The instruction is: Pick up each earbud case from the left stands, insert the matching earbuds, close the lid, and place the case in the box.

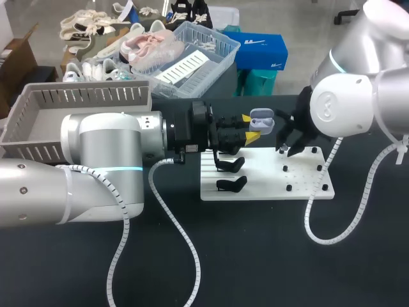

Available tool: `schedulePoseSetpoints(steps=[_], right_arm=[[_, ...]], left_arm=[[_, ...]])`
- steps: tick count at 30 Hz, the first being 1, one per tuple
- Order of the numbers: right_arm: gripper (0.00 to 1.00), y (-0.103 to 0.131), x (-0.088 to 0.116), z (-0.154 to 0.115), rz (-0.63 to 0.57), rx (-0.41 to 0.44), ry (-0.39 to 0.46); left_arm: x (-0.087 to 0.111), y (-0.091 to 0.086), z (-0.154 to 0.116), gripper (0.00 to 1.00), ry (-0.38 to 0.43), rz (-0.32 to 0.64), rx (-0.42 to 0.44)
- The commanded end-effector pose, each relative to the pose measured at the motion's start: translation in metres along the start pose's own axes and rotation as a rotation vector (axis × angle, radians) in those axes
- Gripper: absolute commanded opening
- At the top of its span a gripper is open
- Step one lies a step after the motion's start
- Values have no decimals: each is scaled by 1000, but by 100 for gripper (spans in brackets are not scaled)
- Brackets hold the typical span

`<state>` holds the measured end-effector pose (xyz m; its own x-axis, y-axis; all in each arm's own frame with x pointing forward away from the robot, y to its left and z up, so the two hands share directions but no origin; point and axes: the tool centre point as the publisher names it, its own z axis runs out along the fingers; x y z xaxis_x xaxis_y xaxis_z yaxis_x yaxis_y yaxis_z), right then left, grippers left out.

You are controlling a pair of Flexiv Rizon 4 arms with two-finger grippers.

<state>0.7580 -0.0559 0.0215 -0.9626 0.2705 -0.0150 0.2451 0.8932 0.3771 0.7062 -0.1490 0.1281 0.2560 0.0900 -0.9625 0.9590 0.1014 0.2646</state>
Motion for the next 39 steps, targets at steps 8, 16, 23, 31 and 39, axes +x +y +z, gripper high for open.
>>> schedulePoseSetpoints(steps=[8, 16, 23, 31, 39], right_arm=[[18, -2, -1, 1, 3, -1, 1], [11, -3, -1, 2, 7, -5, 4], [0, -2, -1, -3, 2, -7, -7], [0, -1, 5, -13, -5, -2, -20], [0, -2, 19, -30, -10, 10, -44]], left_arm=[[0, 0, 1, 0, 0, 2, -5], [0, 0, 1, 0, 0, 2, -5], [0, 0, 1, 0, 0, 2, -5], [0, 0, 1, 0, 0, 2, -5], [0, 0, 1, 0, 0, 2, -5]])
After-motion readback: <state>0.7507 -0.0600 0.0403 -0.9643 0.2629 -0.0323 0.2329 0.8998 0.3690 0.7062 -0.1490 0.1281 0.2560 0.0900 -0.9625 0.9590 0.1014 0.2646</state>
